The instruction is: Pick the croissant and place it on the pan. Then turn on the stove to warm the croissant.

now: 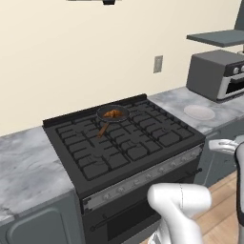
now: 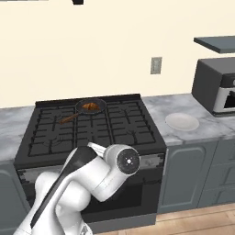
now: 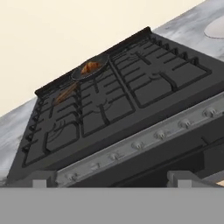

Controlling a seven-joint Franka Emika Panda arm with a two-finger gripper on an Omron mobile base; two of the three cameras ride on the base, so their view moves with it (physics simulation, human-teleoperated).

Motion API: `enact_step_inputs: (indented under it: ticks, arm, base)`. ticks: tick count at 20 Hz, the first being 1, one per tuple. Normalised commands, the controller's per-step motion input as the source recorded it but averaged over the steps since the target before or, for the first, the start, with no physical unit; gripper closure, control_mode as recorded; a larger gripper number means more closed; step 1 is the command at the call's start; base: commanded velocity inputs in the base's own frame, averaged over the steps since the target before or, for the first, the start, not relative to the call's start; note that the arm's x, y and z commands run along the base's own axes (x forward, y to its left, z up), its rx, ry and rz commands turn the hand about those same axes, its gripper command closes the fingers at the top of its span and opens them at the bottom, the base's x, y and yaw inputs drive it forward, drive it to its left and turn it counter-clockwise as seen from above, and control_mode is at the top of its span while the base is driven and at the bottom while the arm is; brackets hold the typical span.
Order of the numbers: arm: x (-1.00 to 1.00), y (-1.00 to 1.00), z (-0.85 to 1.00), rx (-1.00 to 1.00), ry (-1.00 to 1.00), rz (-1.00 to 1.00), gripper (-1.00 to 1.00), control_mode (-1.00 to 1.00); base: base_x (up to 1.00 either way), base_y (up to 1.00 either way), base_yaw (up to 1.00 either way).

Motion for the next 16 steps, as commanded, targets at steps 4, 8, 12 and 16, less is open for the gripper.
enact_step_inputs:
  ticks: [4,8,12,16]
  arm:
    - [-0.21,-0.21,-0.26,0.01,-0.01,0.0,-1.0,-1.0]
    - [-0.02,-0.02,-0.07,0.01,-0.04,0.0,-1.0,-1.0]
    - [0.0,0.0,-0.28,-0.04,-0.11,0.01,-1.0,-1.0]
    - [0.0,0.0,-0.37,-0.08,-0.06,0.05,-1.0,-1.0]
  base:
    - [0.0,0.0,0.0]
    - [0.0,0.0,0.0]
    - [0.0,0.0,0.0]
    - [0.0,0.0,0.0]
